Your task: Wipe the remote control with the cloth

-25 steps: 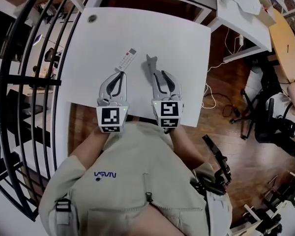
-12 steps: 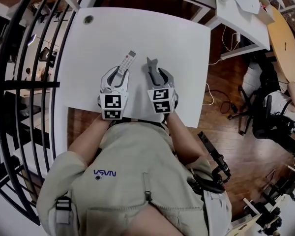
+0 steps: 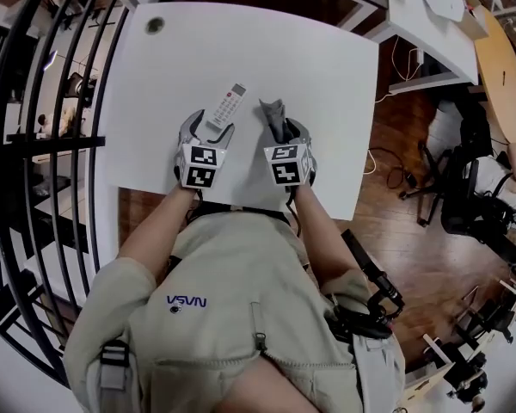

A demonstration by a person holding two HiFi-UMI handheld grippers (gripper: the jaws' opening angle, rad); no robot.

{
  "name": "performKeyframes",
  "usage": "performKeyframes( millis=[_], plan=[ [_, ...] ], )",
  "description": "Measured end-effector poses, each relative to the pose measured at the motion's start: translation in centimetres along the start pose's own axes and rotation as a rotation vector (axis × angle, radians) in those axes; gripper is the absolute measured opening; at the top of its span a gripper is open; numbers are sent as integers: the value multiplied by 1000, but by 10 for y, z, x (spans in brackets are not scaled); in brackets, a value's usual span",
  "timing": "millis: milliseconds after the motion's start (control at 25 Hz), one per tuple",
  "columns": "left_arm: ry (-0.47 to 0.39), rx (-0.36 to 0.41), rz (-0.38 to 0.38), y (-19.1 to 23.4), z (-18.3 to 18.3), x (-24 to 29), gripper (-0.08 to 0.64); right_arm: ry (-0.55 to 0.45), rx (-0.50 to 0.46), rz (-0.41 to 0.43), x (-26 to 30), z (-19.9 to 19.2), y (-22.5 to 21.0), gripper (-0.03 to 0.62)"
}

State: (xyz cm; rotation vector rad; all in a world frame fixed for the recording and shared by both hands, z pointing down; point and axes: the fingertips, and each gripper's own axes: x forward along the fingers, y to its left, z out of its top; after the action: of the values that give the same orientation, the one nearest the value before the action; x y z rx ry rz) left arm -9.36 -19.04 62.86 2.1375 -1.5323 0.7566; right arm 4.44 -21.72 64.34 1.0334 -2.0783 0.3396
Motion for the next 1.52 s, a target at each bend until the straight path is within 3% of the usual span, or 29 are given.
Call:
performKeyframes(
  millis=[240,360,480,880,1400,1440,1520],
  plan=[
    [50,-19,-44,-2,-22,20,360,24,20,-7,8,-7,0,178],
    [81,-25,-52,-2,-30,24,362,24,34,-20,8,-8,-4,73],
    [99,-30,-53,-2,-37,28,362,21,49,-26,7,-11,-9,54],
    [91,-35,-74,-1,-39,27,365,-79,173,-28,-21,4,-10,48],
    [134,-31,-91,-6,-32,34,344,-203,222,33,-54,38,6,49],
    [124,-29,-93,-6,-32,34,337,-209,222,37,-56,40,8,49],
    [103,-21,-99,-5,-30,35,246,-218,222,44,-59,42,11,49]
  ],
)
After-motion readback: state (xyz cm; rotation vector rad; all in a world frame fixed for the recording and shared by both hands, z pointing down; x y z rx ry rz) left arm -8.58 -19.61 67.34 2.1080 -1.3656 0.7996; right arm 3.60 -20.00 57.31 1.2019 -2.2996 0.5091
